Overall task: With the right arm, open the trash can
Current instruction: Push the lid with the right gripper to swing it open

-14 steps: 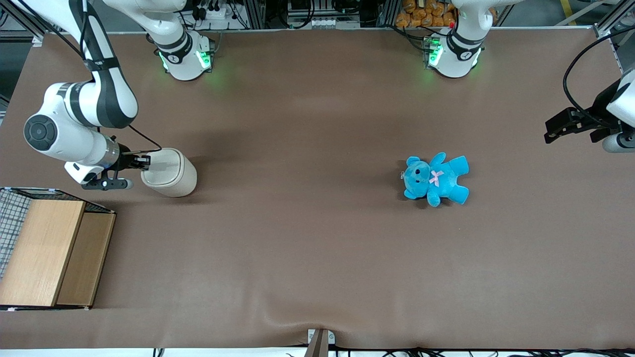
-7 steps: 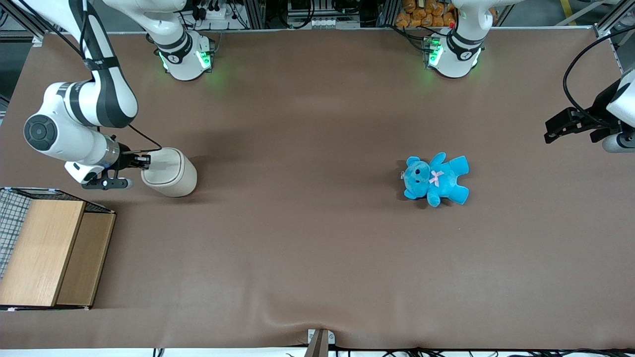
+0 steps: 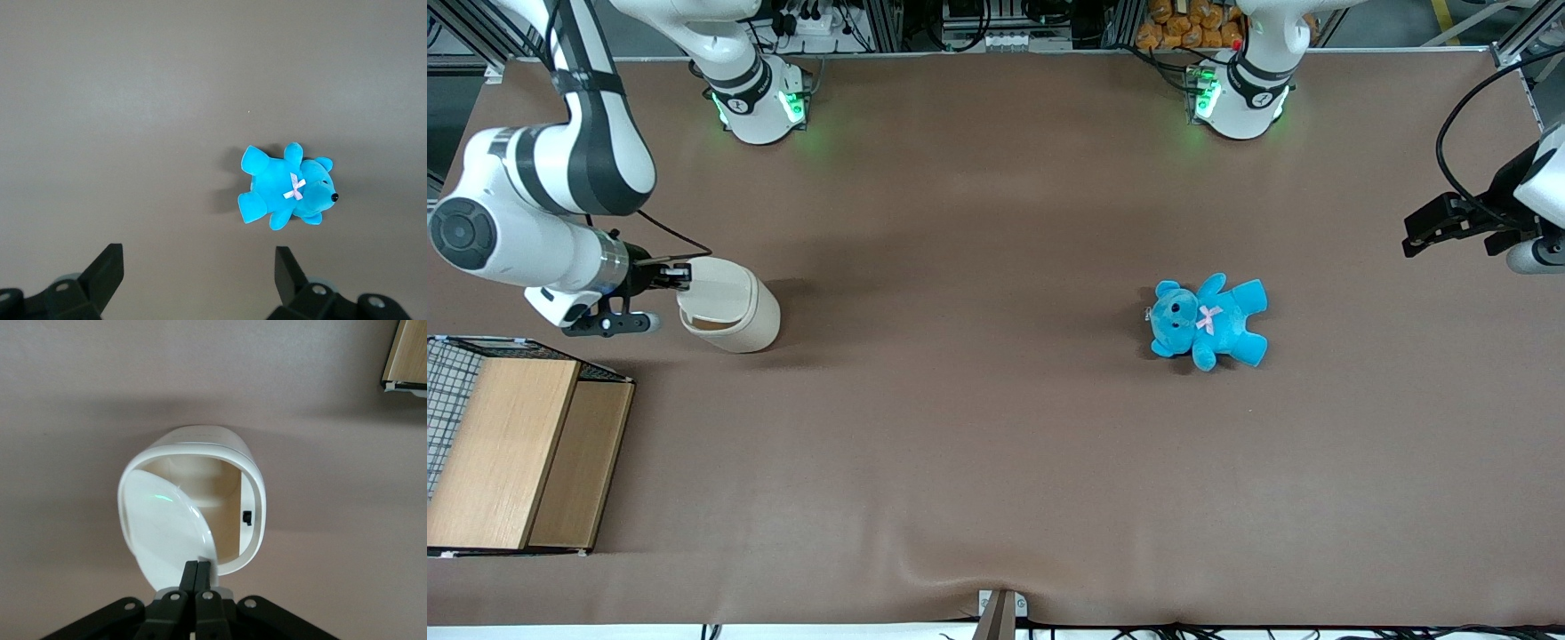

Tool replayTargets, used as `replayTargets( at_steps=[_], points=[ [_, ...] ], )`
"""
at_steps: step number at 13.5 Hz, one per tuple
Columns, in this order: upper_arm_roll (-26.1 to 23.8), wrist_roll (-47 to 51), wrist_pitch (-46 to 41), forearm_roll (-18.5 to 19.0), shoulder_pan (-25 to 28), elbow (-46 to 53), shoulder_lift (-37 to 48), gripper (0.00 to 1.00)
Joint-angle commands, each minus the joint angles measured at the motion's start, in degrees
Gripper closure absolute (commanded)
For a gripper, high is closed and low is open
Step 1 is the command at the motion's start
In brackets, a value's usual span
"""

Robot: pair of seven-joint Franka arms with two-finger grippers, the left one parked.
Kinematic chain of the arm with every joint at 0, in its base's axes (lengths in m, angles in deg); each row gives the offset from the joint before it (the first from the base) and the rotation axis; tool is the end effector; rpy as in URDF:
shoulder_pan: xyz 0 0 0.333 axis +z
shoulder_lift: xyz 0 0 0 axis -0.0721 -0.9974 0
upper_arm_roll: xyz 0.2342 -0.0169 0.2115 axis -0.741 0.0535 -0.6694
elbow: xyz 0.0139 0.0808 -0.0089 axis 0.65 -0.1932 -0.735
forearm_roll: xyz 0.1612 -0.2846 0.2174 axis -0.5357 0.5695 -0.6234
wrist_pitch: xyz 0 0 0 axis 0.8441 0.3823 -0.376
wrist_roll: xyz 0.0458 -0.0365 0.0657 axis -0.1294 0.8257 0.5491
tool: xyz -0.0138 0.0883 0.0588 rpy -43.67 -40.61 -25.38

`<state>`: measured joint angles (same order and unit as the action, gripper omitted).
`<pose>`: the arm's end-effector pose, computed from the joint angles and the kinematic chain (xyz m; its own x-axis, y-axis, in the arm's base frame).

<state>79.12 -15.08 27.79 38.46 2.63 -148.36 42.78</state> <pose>0.5398 0.0130 0.3861 0.9659 0.0552 -0.2528 0.0414 -0.9974 -0.0597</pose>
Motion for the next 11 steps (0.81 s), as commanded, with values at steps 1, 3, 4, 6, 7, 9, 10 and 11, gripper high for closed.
replayTargets(
  at_steps=[1,3,4,6,7,9,10,11],
  points=[
    [0.03,2.44,-2.78,-0.67,1.32,2.26,0.64,1.0],
    [0.03,5.59,-6.64,-0.67,3.34,6.29,0.37,0.89],
    [0.12,6.83,-8.83,-0.75,4.48,8.75,0.02,0.29],
    [0.12,8.07,-10.96,-0.75,5.37,13.32,-0.24,0.0],
    [0.12,7.81,-11.4,-0.75,5.29,16.31,-0.59,0.0],
    [0.21,7.72,-14.99,-0.76,4.59,22.98,-3.74,0.0],
    [0.47,7.54,-17.18,-0.67,4.41,26.32,-5.5,0.0],
    [0.56,7.45,-18.95,-0.32,4.32,28.44,-6.56,0.0]
  ],
)
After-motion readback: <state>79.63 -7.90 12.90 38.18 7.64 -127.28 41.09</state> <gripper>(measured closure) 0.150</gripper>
